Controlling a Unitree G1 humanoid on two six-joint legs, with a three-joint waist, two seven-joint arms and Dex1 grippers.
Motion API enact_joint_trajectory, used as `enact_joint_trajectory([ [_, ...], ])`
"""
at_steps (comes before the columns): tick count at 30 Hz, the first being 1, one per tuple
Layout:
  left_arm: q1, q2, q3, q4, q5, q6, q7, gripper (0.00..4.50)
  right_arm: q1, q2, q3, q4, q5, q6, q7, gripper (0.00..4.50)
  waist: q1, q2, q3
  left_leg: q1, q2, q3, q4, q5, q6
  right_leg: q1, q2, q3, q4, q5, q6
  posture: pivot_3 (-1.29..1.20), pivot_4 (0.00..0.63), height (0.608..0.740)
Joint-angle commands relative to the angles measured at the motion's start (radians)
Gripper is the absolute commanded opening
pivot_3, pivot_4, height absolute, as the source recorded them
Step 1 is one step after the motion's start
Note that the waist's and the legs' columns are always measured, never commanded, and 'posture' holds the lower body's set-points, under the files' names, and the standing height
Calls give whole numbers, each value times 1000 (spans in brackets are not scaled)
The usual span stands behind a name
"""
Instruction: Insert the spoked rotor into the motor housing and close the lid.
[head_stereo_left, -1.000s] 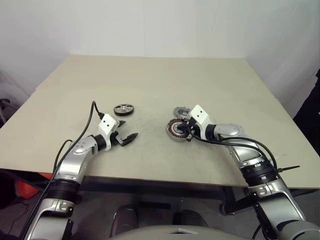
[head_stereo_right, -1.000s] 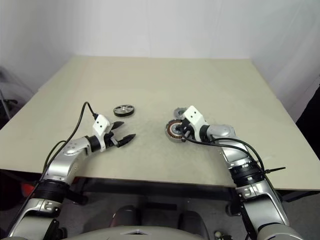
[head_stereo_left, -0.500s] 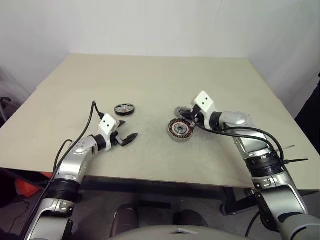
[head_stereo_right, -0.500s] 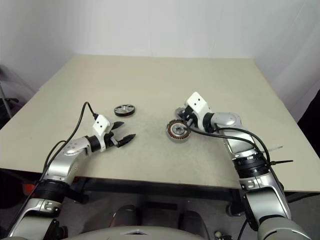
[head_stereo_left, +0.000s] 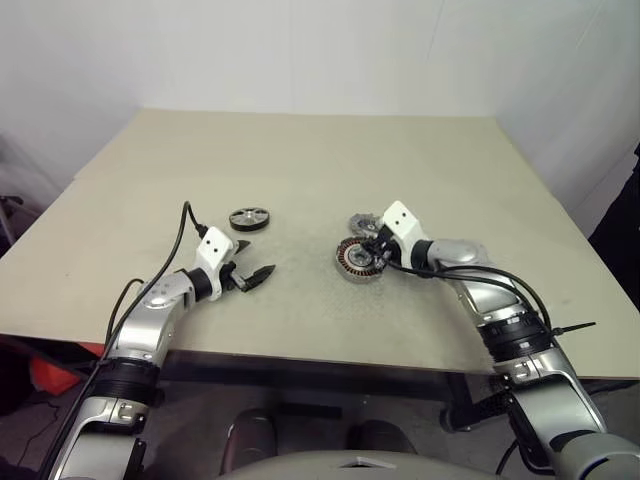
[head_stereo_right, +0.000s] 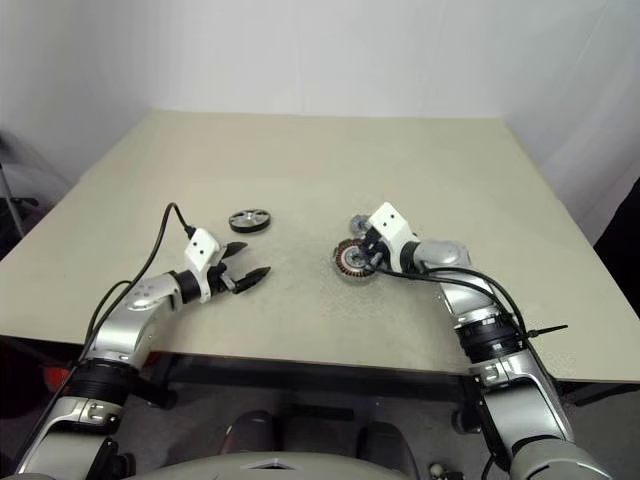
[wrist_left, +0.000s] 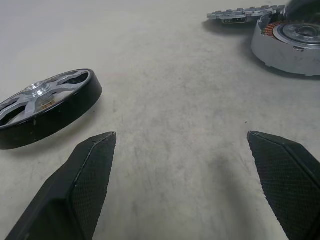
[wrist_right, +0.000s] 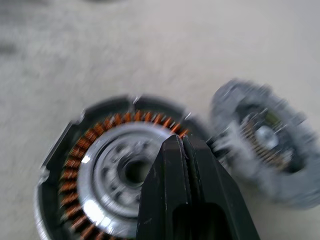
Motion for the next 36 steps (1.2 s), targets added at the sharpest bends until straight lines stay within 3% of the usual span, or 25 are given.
enact_joint_trajectory([
  [1,-19,6,19,-24,-6,-13,4,4423,-32,-30,-38,-117,29,10,29,30,1,0,0,-1,0,0,0,0,0,0,0,0,0,0,0,0,0,740],
  [7,-18,5,17,-25,-6,-16,1,4423,17,-35,-9,-206,28,42,45,30,1,0,0,-3,0,0,-2,0,1,-3,0,0,-1,0,0,0,0,740],
  [14,-25,6,12,-27,0,-15,0,4423,155,-18,88,-36,-42,-9,30,30,0,1,-1,0,-1,0,-1,0,1,-1,-1,0,-1,0,0,0,0,740],
  [20,-18,7,12,-31,0,-12,-2,4423,112,0,23,-142,28,9,35,30,-1,-2,-2,20,-1,0,-8,-1,1,17,-1,0,-4,-5,8,0,0,740],
  [30,-19,-46,59,-54,-61,90,65,4423,49,-24,-18,-219,39,39,34,30,0,-1,-2,11,-1,-2,-9,0,-1,8,0,0,-4,-2,0,0,0,740],
  [36,-39,-72,129,-50,-114,242,171,4423,47,-34,-26,-246,51,56,37,30,0,-1,-2,5,-1,0,-10,1,-1,1,0,0,-3,-2,0,0,0,740],
])
